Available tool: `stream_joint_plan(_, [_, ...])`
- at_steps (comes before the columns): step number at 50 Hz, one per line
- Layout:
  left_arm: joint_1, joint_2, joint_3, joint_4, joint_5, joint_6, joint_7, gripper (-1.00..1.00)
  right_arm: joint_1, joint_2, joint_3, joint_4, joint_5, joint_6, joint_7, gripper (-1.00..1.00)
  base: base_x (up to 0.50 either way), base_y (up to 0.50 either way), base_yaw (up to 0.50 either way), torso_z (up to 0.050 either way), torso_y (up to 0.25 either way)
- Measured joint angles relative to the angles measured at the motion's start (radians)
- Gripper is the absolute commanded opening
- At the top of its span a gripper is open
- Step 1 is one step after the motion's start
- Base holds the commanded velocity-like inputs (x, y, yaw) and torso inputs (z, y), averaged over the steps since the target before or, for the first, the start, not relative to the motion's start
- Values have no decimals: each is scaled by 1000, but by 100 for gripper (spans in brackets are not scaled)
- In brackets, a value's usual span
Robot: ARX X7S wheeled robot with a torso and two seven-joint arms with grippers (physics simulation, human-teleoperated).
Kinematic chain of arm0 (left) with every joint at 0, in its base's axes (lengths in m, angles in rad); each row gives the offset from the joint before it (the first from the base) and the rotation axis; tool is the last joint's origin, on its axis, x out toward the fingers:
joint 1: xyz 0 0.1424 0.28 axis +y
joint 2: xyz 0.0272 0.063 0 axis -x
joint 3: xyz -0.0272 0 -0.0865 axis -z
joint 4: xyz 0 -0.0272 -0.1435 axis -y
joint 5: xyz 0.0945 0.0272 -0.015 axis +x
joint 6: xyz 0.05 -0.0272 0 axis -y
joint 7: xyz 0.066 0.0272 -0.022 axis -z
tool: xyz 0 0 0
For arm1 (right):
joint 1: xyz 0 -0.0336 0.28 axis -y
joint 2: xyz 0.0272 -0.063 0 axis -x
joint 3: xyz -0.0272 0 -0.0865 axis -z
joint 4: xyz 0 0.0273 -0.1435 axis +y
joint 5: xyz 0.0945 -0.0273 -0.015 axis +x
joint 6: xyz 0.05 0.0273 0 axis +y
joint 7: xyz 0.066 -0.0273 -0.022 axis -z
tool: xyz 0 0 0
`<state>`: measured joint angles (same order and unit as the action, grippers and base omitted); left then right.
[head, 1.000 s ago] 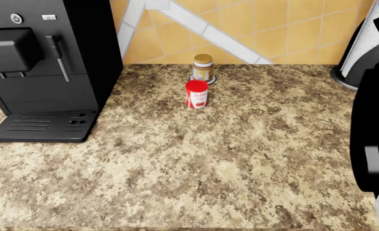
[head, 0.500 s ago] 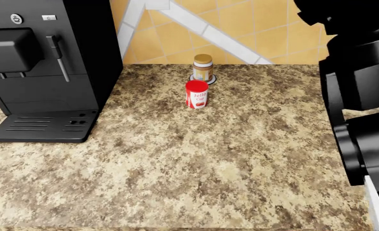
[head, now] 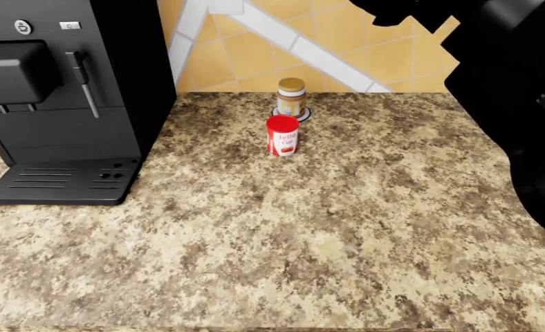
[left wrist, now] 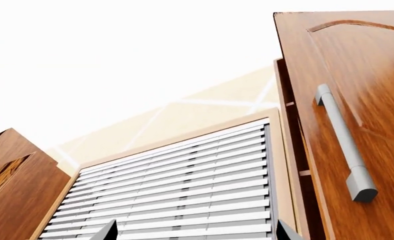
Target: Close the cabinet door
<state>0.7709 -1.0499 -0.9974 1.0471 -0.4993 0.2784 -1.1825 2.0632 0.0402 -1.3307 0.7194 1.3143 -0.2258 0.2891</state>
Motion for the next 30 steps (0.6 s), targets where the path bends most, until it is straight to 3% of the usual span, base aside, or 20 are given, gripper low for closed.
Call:
stream_joint_plan(7, [7, 31, -17, 0, 2, -2, 28, 100, 50, -13, -110, -6, 116, -40, 0, 100, 0, 0, 0, 2, -6])
stream_joint_plan(30, [13, 50, -13, 0, 16, -10, 56, 100, 172, -4, -156, -85, 159, -67, 49, 100, 0, 0, 0, 42, -135])
